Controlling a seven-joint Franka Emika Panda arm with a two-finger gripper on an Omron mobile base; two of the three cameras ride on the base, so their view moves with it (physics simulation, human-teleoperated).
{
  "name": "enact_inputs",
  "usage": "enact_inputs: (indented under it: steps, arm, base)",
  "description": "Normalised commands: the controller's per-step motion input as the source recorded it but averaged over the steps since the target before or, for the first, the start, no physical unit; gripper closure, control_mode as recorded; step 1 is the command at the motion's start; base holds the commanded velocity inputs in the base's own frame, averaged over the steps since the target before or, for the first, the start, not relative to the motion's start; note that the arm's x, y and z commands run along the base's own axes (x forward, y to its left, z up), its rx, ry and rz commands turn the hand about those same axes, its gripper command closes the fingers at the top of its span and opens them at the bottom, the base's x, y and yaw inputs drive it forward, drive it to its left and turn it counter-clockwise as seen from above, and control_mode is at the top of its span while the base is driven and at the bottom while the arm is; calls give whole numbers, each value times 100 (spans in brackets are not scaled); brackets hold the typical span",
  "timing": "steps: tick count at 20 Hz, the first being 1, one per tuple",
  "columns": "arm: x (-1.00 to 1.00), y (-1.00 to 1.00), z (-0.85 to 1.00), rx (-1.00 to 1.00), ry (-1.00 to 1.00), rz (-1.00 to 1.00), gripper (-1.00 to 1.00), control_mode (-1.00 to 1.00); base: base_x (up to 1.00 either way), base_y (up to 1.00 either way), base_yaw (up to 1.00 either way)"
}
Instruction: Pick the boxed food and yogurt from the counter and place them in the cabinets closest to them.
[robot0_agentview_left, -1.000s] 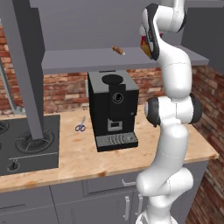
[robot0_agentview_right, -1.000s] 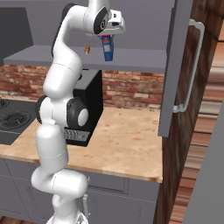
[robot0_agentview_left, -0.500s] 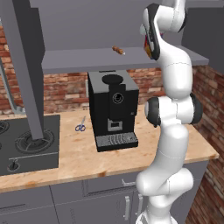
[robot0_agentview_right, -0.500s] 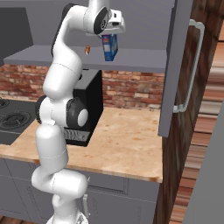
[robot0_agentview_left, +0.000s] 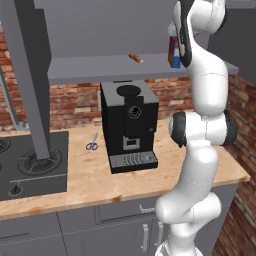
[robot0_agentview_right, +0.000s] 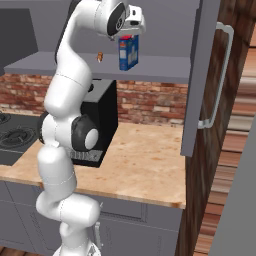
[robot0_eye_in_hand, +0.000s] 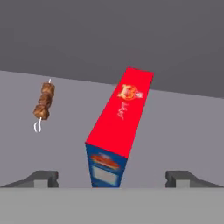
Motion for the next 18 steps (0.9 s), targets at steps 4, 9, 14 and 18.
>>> enact_inputs:
  steps: [4, 9, 14, 18]
  arm:
    - [-97, -16, -2, 0, -9, 7, -100, -100]
    - [-100, -9, -38, 0, -13, 5, -100, -100]
    - [-100, -2, -49, 0, -12, 2, -100, -100]
    - [-100, 0, -54, 0, -17, 0, -100, -100]
  base:
    - [0, 0, 0]
    - [0, 0, 0]
    - [0, 0, 0]
    - [0, 0, 0]
